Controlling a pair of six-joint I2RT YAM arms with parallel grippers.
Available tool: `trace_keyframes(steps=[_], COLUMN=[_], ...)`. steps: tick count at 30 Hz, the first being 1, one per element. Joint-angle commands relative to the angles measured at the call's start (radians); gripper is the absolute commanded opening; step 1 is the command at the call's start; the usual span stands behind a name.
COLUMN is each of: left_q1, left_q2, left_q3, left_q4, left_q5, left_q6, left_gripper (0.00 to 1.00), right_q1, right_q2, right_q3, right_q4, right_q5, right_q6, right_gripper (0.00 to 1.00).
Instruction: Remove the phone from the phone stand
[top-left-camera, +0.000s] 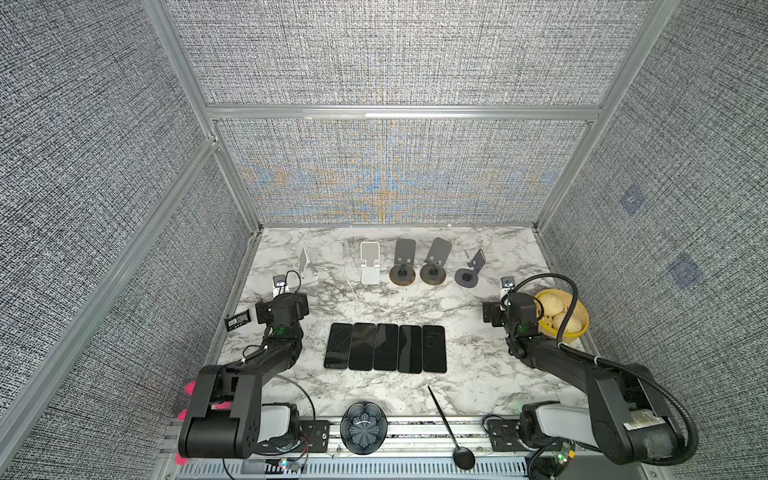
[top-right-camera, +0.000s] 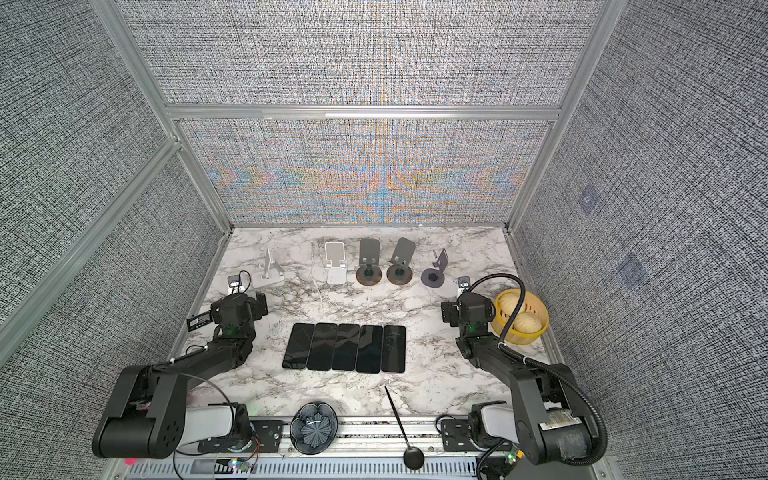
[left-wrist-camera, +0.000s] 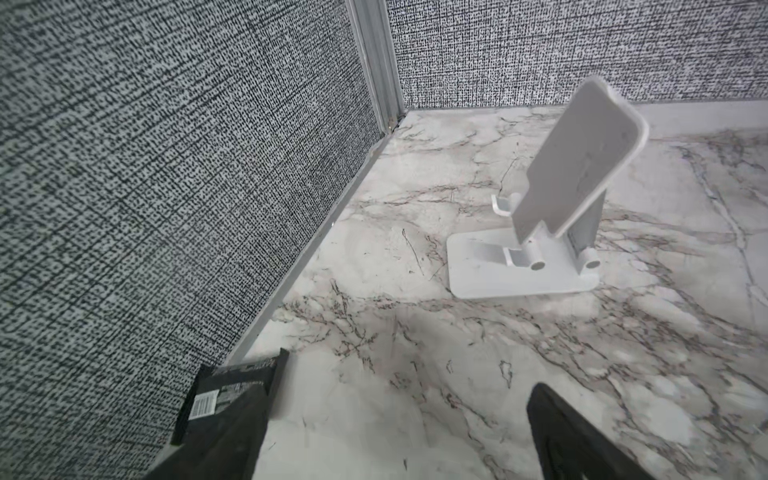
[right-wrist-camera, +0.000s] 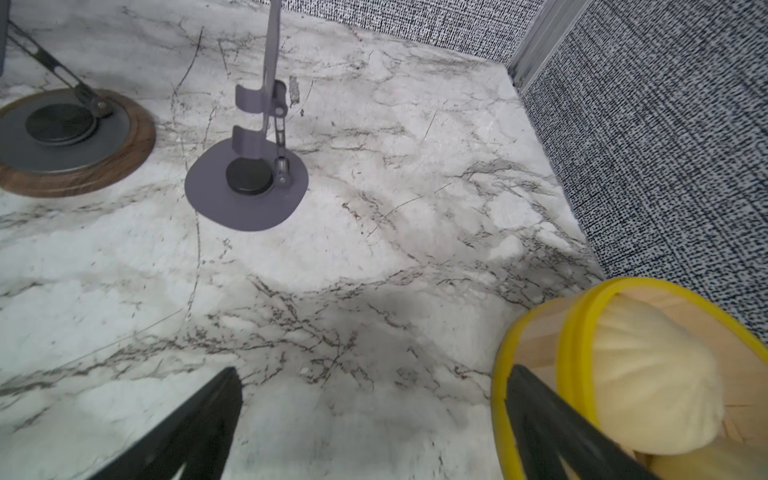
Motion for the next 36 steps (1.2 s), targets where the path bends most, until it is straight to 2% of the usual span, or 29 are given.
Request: trace_keyframes(steps=[1, 7, 9, 11, 15, 21, 25, 27, 32, 33, 36], left_q1=[0.012, 0.055, 0.067, 0.071, 0.072, 0.072, 0.072, 0.073, 0.072, 0.071, 0.068], left_q2=[0.034, 0.074, 0.070, 0.066, 0.035, 0.023, -0.058, -0.074, 0.032, 0.067, 0.136], left_q3=[0.035, 0.044, 0.074, 0.064, 0.014, 0.002, -0.007, 0.005, 0.035, 0.037, 0.021], left_q4=[0.063, 0.112, 0.036, 0.053, 0.116, 0.128, 0.021, -0.032, 0.059, 0.102, 0.207], left_q5=[0.029, 0.085, 0.112, 0.119, 0.130, 0.176, 0.241, 0.284, 0.379, 0.404, 0.394], left_q6=[0.032, 0.067, 0.042, 0.044, 0.044, 0.067, 0.023, 0.001, -0.029, -0.001, -0.003], left_gripper=[0.98, 0.99, 0.99, 0.99, 0.99, 0.98, 0.98, 0.98, 0.98, 0.98, 0.98], right_q1=[-0.018, -0.028, -0.029, -0.028, -0.029, -0.028, -0.027, -0.026, -0.028, -0.031, -0.042], right_q2=[0.028, 0.043, 0.037, 0.031, 0.052, 0.181, 0.252, 0.249, 0.246, 0.245, 0.243], right_q3=[-0.001, 0.025, 0.018, 0.010, 0.000, -0.004, -0.036, -0.040, -0.038, -0.036, -0.036], right_q4=[0.175, 0.139, 0.146, 0.156, 0.229, 0.364, 0.500, 0.498, 0.486, 0.480, 0.477], right_q5=[-0.008, -0.034, -0.035, -0.051, -0.075, -0.106, -0.106, -0.116, -0.117, -0.119, -0.127], right_q6=[-0.008, -0.007, -0.009, 0.012, 0.049, 0.046, 0.040, 0.038, 0.044, 0.046, 0.059], right_gripper=[0.99, 0.99, 0.99, 0.99, 0.99, 0.99, 0.99, 0.99, 0.99, 0.99, 0.99])
